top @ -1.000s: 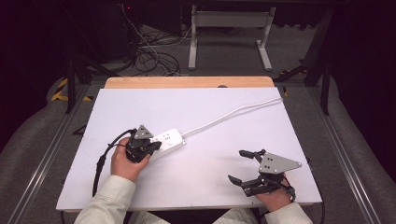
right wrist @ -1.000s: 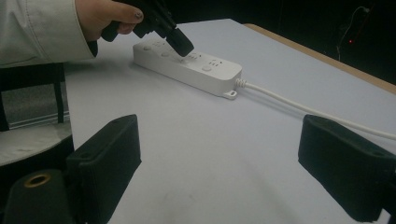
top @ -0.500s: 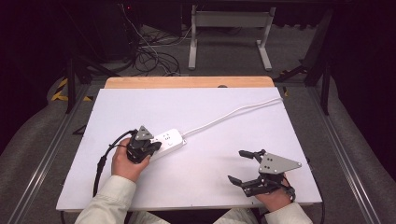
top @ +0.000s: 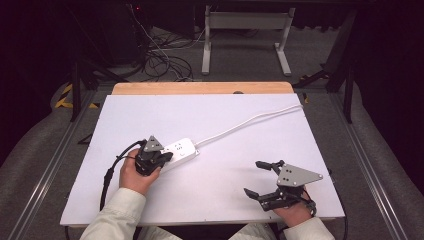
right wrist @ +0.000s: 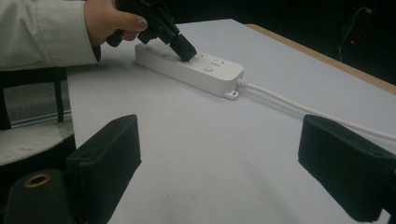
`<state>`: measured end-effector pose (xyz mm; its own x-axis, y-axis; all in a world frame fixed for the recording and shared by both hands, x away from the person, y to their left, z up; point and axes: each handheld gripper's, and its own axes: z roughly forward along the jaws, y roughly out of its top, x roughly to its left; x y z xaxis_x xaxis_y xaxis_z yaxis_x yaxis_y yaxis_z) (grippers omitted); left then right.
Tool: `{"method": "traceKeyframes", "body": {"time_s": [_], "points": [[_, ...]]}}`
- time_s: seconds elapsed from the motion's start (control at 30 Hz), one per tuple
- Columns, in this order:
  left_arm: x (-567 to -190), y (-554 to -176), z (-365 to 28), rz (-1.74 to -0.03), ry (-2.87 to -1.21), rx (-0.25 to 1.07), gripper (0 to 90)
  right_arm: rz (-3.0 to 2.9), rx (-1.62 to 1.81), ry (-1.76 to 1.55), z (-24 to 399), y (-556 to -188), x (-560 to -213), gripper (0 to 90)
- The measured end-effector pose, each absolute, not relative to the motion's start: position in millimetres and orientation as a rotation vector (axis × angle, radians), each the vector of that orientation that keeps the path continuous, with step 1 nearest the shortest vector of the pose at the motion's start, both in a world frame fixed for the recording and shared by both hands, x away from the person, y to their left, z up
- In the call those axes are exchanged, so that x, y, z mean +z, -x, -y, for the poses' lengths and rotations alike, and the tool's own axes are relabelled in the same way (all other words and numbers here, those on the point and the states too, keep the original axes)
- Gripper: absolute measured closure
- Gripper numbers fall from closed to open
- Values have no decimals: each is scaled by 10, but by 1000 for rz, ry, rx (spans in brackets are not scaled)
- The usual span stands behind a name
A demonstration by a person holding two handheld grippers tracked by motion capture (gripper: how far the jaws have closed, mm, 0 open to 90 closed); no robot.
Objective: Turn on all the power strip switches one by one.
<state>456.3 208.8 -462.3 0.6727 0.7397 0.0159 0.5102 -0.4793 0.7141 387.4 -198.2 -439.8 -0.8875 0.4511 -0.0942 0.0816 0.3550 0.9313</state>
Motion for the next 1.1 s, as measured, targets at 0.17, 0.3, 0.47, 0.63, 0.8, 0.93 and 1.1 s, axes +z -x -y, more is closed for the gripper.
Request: {"method": "traceKeyframes", "body": {"time_s": [0.17, 0.3, 0.47, 0.63, 0.8, 0.93, 1.1], "points": [[-4628, -4560, -2079, -952, -2192, 433, 900, -2289, 1544, -469, 1981, -3873, -4398, 130], [-4629, -4546, -2065, -935, -2212, 458, 900, -2289, 1544, -468, 1981, -3872, -4398, 130], [-4630, -4555, -2068, -935, -2214, 452, 900, -2289, 1542, -467, 1980, -3870, -4397, 130], [-4631, -4557, -2064, -941, -2215, 453, 900, -2289, 1544, -470, 1980, -3871, -4398, 130], [-4514, -4513, -2062, -946, -2170, 493, 900, -2285, 1546, -477, 1987, -3877, -4402, 130], [-4369, -4466, -2055, -933, -2141, 476, 900, -2291, 1544, -486, 1983, -3893, -4413, 130], [-4362, -4472, -2046, -930, -2141, 460, 900, -2287, 1545, -479, 1981, -3889, -4410, 130]]}}
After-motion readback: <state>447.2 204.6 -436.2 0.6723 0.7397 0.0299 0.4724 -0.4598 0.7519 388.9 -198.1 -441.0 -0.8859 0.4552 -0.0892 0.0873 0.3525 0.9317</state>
